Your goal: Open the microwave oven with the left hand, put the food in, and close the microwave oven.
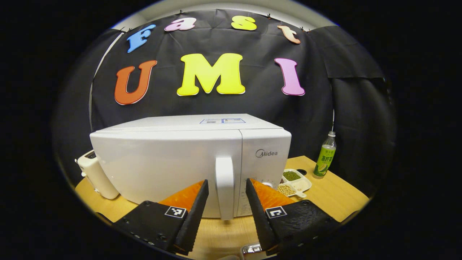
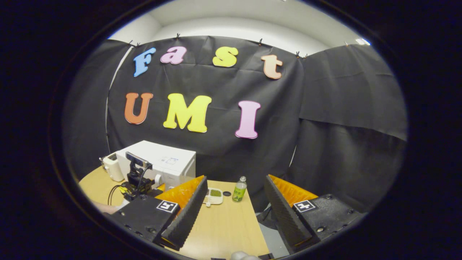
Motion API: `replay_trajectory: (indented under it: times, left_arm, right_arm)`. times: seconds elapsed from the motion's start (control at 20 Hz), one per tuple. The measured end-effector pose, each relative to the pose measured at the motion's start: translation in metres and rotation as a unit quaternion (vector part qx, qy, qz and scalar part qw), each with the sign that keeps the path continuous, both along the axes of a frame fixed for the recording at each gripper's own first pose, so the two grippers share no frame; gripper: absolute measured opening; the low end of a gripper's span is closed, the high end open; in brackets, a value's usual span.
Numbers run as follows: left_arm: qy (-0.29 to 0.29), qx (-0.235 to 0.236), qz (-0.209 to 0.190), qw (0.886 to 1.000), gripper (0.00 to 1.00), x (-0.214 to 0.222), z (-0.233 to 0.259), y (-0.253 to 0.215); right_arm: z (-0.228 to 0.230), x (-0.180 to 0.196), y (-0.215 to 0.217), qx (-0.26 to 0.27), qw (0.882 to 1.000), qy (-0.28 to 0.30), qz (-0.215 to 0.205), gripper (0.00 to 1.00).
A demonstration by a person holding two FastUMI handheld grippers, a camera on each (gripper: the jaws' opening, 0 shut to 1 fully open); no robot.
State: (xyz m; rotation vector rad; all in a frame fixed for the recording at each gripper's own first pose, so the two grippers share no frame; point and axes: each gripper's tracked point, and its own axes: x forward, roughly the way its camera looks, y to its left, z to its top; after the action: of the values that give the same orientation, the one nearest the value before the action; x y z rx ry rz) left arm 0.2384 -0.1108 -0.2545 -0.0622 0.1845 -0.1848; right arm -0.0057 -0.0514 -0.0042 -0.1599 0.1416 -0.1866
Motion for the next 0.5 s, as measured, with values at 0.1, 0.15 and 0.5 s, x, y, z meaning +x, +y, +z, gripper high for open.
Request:
replay_trajectory:
  times: [0.1,0.15,0.5]
  left_arm:
    - [0.005,-0.004,0.005,1.0,0.41,0.007,-0.005,0.003]
    - [0.003,-0.011,0.001,1.0,0.28,-0.004,0.001,0.005]
    - [0.028,-0.032,-0.033,0.999,0.07,-0.007,-0.003,0.002]
  right_arm:
    - [-0.003,0.001,0.005,0.004,1.0,0.005,0.009,0.93]
    - [-0.004,0.002,0.012,0.012,1.0,0.007,0.022,1.0]
    - [-0.011,0.007,0.029,0.033,0.998,0.015,0.056,1.0]
